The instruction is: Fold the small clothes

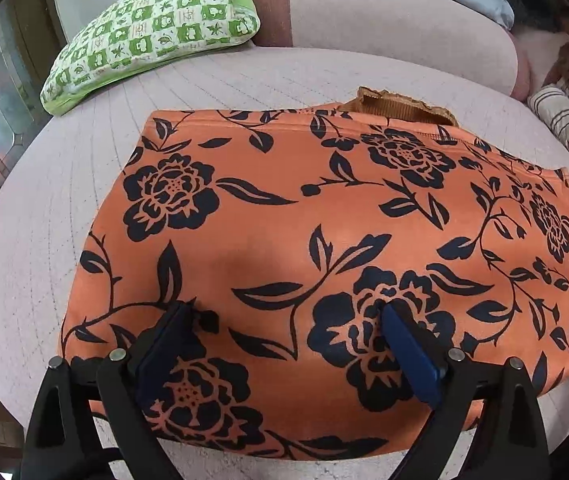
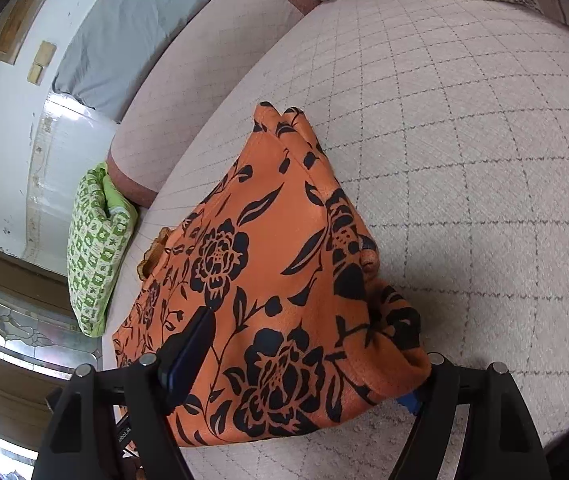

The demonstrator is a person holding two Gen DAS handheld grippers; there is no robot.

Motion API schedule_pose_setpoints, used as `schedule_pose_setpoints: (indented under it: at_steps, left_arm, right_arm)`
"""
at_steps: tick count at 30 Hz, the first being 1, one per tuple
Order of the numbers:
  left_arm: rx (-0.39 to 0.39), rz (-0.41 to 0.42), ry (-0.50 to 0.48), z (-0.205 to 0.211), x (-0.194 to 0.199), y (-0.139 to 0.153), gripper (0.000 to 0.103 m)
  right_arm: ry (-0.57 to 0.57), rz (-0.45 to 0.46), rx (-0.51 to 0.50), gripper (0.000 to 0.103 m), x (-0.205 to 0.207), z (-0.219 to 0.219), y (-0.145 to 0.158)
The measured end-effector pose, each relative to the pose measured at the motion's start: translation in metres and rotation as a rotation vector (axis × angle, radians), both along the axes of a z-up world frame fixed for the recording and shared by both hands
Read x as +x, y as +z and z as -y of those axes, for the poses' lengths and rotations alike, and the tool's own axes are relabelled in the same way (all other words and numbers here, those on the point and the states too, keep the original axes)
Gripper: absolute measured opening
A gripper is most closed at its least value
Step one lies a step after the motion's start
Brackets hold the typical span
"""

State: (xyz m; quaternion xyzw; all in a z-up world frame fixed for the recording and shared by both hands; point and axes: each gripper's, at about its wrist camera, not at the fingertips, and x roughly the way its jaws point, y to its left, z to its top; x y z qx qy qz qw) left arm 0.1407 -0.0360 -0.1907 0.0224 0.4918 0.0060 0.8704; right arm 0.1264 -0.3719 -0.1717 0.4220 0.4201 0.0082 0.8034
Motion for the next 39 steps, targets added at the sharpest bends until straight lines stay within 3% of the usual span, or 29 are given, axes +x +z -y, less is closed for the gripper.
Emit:
schedule_pose_setpoints:
  at_steps: [1,3,8,10,11,13,14,15,17,19,22,25,27,28,37,39]
  left_arm:
    - [-0.003,-0.001,0.000,0.000,0.001,0.000,0.097]
    - [-0.013,-0.004,-0.003,0.000,0.002,-0.001,0.097]
    - [-0.026,-0.002,-0.007,-0.001,-0.001,-0.003,0.098]
    - [-0.049,-0.007,-0.011,-0.006,0.000,0.000,0.096]
    - [-0.083,-0.003,-0.004,-0.012,-0.001,0.006,0.088]
    - [-0.190,0.079,0.057,-0.038,-0.009,0.039,0.083]
    - [-0.234,0.171,0.102,-0.060,-0.020,0.067,0.083]
    - [-0.248,0.261,0.148,-0.080,-0.031,0.092,0.083]
    - [-0.240,0.358,0.251,-0.115,-0.048,0.126,0.084]
    - [-0.252,0.381,0.358,-0.158,-0.065,0.142,0.084]
    - [-0.250,0.345,0.523,-0.207,-0.083,0.128,0.084]
    - [-0.256,0.271,0.621,-0.238,-0.088,0.103,0.084]
    - [-0.281,0.226,0.628,-0.249,-0.088,0.092,0.084]
    - [-0.286,0.229,0.624,-0.251,-0.090,0.091,0.084]
    - [-0.296,0.258,0.607,-0.252,-0.093,0.097,0.084]
    - [-0.302,0.250,0.619,-0.256,-0.095,0.095,0.084]
  right_arm:
    - [0.002,-0.007,-0.012,0.066,0.001,0.000,0.000]
    - [0.005,-0.032,-0.024,0.029,0.004,0.001,-0.003]
    - [0.044,-0.048,-0.072,0.014,0.012,-0.002,0.006]
    - [0.063,-0.001,-0.125,0.013,0.013,-0.013,0.028]
    - [0.091,0.039,-0.162,0.012,0.015,-0.025,0.047]
    - [0.154,0.115,-0.219,0.012,0.018,-0.053,0.084]
    - [0.191,0.163,-0.259,0.012,0.019,-0.073,0.105]
    - [0.226,0.206,-0.284,0.012,0.019,-0.092,0.122]
    - [0.305,0.285,-0.313,0.012,0.020,-0.137,0.153]
    - [0.383,0.335,-0.339,0.012,0.021,-0.183,0.166]
    - [0.531,0.332,-0.361,0.012,0.034,-0.258,0.158]
    - [0.705,0.203,-0.387,0.012,0.057,-0.330,0.097]
    - [0.803,0.057,-0.377,0.013,0.071,-0.361,0.039]
    - [0.793,0.058,-0.365,0.012,0.071,-0.363,0.032]
    - [0.700,0.283,-0.324,0.012,0.055,-0.342,0.135]
    - [0.699,0.304,-0.315,0.015,0.047,-0.354,0.141]
